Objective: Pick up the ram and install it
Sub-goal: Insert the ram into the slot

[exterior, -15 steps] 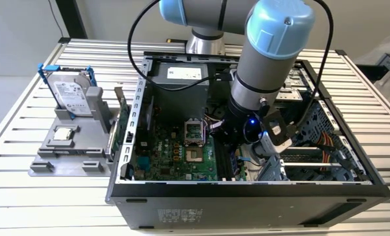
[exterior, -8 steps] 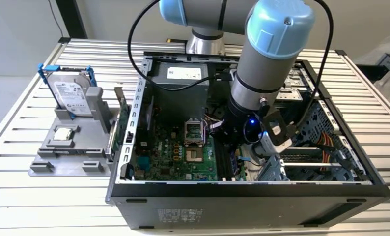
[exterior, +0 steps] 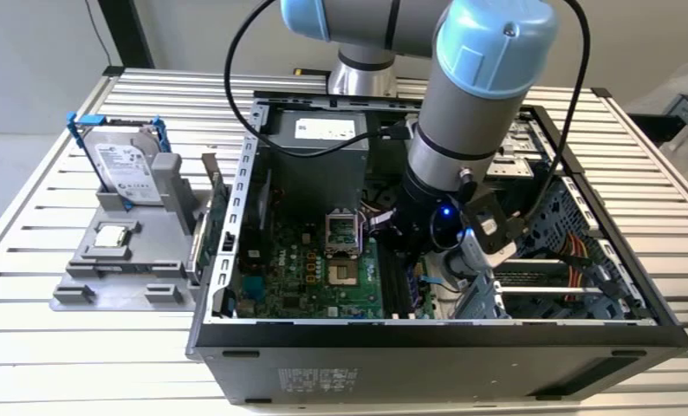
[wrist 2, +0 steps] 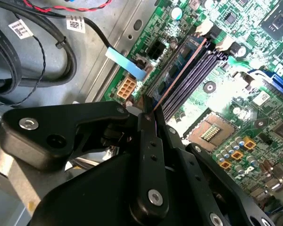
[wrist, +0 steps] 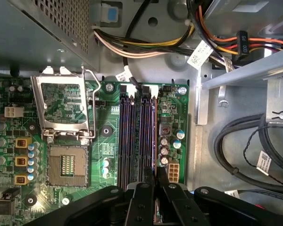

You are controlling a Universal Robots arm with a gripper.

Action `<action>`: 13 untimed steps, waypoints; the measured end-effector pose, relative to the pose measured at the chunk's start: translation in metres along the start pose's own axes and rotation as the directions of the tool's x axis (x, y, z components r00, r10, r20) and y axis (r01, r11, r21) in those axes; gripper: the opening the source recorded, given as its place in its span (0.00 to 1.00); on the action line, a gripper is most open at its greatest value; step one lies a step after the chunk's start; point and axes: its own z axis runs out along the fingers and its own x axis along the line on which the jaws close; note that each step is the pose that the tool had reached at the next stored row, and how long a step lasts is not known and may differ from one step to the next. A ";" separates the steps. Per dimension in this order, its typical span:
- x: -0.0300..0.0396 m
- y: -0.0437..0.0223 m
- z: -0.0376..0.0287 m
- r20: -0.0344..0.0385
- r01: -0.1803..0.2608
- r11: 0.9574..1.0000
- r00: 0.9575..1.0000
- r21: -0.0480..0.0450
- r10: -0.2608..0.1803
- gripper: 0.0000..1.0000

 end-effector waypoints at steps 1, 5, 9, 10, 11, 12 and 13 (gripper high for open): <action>0.0002 0.0000 0.0000 0.000 -0.002 1.000 1.000 0.000 0.002 0.00; 0.0009 0.0001 -0.0002 0.000 -0.008 1.000 1.000 0.000 0.008 0.00; 0.0021 0.0007 -0.0002 0.000 -0.015 1.000 1.000 0.000 0.015 0.00; 0.0022 0.0010 -0.0001 0.000 -0.016 1.000 1.000 0.000 0.016 0.00; 0.0023 0.0011 0.0000 0.000 -0.017 1.000 1.000 0.000 0.017 0.00; 0.0023 0.0012 0.0000 0.000 -0.018 1.000 1.000 0.000 0.018 0.00; 0.0024 0.0012 0.0001 0.000 -0.019 1.000 1.000 0.000 0.019 0.00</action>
